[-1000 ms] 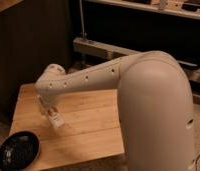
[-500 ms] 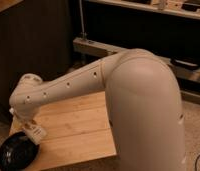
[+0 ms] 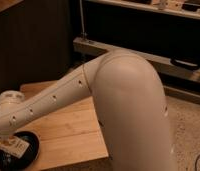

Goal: Place the bottle in the ceramic bowl

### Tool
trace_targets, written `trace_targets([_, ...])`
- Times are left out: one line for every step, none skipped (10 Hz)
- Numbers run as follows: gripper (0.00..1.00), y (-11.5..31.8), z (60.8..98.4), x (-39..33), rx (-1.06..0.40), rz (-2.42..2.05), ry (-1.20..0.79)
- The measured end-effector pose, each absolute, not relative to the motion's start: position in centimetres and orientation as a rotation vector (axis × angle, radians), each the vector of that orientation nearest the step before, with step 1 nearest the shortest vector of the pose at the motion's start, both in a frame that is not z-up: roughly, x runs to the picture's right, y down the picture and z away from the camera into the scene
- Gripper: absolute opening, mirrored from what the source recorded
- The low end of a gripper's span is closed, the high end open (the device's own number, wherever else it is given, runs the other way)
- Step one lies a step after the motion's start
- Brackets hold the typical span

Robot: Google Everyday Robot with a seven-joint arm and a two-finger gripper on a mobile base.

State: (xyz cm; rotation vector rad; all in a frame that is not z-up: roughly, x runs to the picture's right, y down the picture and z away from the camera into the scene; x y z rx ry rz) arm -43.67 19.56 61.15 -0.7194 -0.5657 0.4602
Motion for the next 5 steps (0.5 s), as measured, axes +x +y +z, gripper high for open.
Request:
trace_targets([0.18,19.9,61.2,-44.3,-0.713,0.434,-0.616])
trace_targets([0.28,20.3,61.6,-44.8,-0.713,0.423,-0.614])
trace_targets([0.38,20.8,62.3,-45.2,-0.71,0.407,-0.591])
trace_targets([0.48,21.1,62.7,-45.5,-0.705,0.39,-0.566])
trace_targets([0.58,21.2,63.1,-45.7,-0.699,0.377,-0.545])
